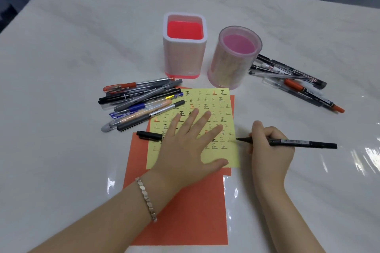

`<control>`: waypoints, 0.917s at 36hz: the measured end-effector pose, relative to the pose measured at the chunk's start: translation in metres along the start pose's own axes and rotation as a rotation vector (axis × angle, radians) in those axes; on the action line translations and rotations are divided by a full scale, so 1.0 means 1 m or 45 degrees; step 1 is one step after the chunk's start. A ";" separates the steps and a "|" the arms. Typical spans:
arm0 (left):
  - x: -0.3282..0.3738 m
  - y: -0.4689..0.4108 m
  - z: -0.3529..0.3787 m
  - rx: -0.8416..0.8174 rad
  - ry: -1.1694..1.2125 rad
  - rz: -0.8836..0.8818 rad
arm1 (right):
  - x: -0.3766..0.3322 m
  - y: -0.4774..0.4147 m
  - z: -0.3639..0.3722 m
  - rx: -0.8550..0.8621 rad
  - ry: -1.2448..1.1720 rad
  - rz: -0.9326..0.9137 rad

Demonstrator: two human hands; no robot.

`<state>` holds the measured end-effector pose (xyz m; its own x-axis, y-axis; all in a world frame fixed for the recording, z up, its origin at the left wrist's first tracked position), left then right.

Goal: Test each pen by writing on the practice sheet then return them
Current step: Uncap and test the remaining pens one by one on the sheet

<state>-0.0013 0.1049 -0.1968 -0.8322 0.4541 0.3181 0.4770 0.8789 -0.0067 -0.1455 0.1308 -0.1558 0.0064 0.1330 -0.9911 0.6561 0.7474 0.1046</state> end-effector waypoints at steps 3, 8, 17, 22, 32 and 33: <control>-0.009 0.008 -0.005 -0.096 -0.020 -0.007 | -0.004 0.006 0.001 -0.050 -0.016 0.025; -0.018 0.018 -0.025 0.005 0.048 0.019 | -0.007 0.017 0.009 -0.153 -0.095 0.097; -0.073 0.045 -0.062 0.213 0.036 0.067 | 0.000 0.016 0.019 -0.289 0.127 -0.025; -0.085 0.051 -0.058 0.213 -0.130 0.075 | 0.002 0.017 0.024 -0.365 0.132 -0.029; -0.036 0.050 -0.078 0.324 0.878 -0.321 | -0.015 0.028 0.021 -0.640 -0.103 0.083; -0.030 0.049 -0.081 0.330 0.935 -0.318 | -0.018 0.029 0.019 -0.663 -0.112 0.085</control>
<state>0.0699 0.1223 -0.1304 -0.4647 0.1077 0.8789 0.1463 0.9883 -0.0438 -0.1122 0.1372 -0.1364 0.1132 0.1531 -0.9817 0.1905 0.9664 0.1727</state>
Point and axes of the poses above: each hand's wrist, its own y-axis away from the middle knuckle, its own z-axis out of the palm, x = y × z, the point moved 4 cm from there along -y, towards the middle knuckle, and after that the axes turned 1 degree about -y, right-handed, at the moved point
